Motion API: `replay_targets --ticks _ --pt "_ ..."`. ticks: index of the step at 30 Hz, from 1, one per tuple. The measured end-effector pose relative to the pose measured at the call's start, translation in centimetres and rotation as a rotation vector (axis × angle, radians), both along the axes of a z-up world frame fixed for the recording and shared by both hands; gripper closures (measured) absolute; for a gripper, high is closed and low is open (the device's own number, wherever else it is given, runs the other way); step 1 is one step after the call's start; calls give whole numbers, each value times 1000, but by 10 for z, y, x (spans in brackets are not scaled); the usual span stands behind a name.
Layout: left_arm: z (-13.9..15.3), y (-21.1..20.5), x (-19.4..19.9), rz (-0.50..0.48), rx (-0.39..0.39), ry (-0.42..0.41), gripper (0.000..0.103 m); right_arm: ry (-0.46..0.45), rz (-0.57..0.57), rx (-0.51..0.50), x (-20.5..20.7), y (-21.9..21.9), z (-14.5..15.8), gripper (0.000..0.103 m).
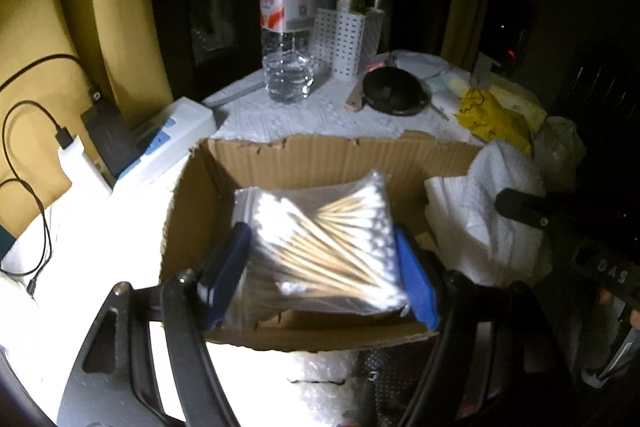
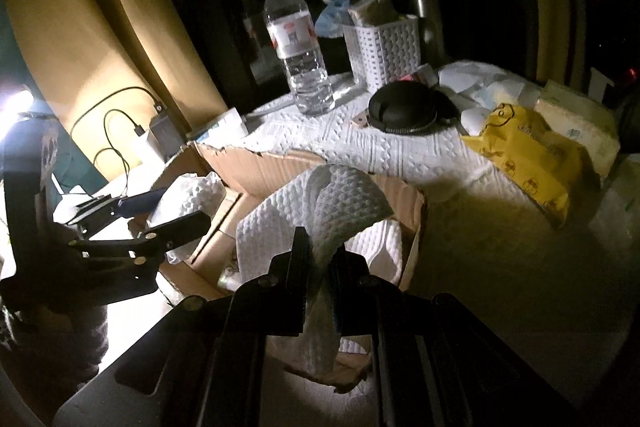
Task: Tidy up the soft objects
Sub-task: 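Carry the cotton swab bag into the box with the left tool while the right tool carries the towel there, then open both tools to release the items in the box and withdraw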
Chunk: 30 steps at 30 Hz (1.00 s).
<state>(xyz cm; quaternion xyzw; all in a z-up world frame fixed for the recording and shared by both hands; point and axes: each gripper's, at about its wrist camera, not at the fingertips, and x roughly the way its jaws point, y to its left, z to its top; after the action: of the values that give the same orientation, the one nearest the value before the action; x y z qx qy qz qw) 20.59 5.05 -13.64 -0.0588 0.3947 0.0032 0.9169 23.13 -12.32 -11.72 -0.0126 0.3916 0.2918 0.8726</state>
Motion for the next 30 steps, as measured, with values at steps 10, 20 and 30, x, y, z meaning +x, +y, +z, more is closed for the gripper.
replay_targets --ticks 10,20,30 --pt "8 -4 -5 -2 -10 -12 17 5 -31 -14 -2 -1 -1 66" --pt "40 -13 -30 -11 -8 -70 16 -39 -38 0 -29 -12 24 66" --pt "66 -19 -69 -12 8 -118 16 -73 -33 13 -67 -19 43 64"
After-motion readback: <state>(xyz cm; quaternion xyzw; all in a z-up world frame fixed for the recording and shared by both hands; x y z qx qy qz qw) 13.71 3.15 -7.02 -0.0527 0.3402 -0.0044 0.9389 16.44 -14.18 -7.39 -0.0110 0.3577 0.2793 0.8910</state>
